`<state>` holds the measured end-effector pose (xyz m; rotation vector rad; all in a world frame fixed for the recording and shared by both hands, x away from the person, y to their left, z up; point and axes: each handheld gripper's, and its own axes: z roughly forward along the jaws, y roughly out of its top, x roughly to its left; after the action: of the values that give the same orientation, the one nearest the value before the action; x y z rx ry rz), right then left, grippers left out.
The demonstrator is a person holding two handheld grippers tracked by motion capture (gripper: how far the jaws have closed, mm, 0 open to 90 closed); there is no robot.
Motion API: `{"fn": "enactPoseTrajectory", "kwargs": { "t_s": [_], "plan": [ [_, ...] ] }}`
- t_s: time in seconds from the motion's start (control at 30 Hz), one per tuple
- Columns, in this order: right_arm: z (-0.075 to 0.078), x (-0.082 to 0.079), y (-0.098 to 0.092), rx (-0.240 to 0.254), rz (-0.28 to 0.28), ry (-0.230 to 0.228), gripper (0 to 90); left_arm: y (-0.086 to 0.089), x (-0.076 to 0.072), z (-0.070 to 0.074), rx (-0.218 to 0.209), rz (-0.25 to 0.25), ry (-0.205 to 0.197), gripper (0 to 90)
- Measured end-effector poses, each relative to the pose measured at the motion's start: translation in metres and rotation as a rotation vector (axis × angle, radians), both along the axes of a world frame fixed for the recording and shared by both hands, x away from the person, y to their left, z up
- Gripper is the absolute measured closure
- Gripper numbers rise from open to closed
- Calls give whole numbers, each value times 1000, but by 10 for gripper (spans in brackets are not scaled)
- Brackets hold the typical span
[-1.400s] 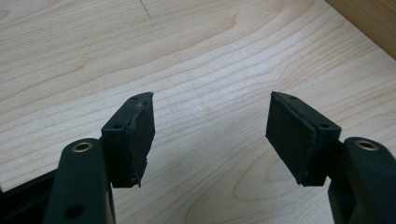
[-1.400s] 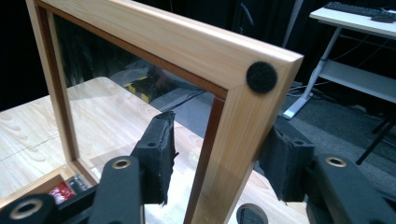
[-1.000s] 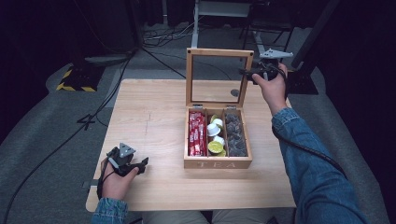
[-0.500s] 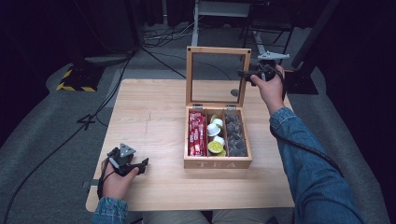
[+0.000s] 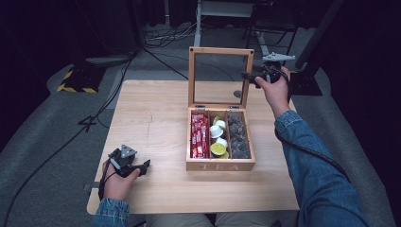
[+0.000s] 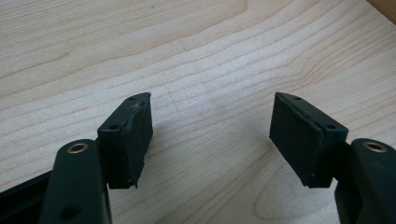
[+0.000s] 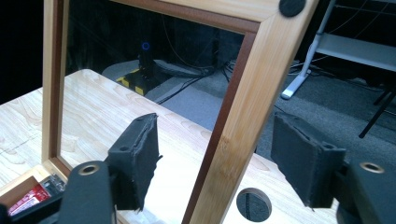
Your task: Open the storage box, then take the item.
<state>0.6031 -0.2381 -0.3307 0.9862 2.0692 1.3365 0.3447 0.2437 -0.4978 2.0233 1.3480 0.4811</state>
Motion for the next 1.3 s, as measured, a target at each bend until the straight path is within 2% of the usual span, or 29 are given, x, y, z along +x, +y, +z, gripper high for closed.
{"fn": "enactPoseTrajectory", "kwargs": {
  "t_s": [0.13,0.27,0.33,0.4,0.47,0.53,0.6,0.63,0.7,0.83,0.93,1.1,1.3],
  "plan": [
    [4,-9,-4,13,7,15,310,2,5,3,23,1,2,297],
    [14,-24,-8,29,29,9,305,3,11,2,20,11,10,296],
    [17,-31,-9,33,36,10,269,3,16,2,27,12,15,297],
    [19,-41,-10,2,16,-2,198,2,19,1,11,16,15,298],
    [20,-45,-10,-2,20,-10,170,1,21,0,12,14,26,298],
    [23,-56,-11,27,49,-3,153,-1,27,1,37,9,29,294],
    [24,-63,-9,36,72,8,155,-3,29,1,31,7,30,291],
    [24,-67,-7,37,81,17,161,-3,31,1,31,6,27,289],
    [23,-75,-3,33,104,31,246,-3,32,1,31,2,27,287],
    [21,-89,6,26,168,48,349,-7,36,0,35,-6,24,268],
    [20,-100,15,34,222,63,367,-10,39,-3,31,-9,0,251],
    [17,-115,27,1,295,70,417,-9,40,-6,19,-14,-23,231],
    [7,-127,41,-11,352,84,433,-10,39,-6,20,-7,-21,218]
  ]
}}
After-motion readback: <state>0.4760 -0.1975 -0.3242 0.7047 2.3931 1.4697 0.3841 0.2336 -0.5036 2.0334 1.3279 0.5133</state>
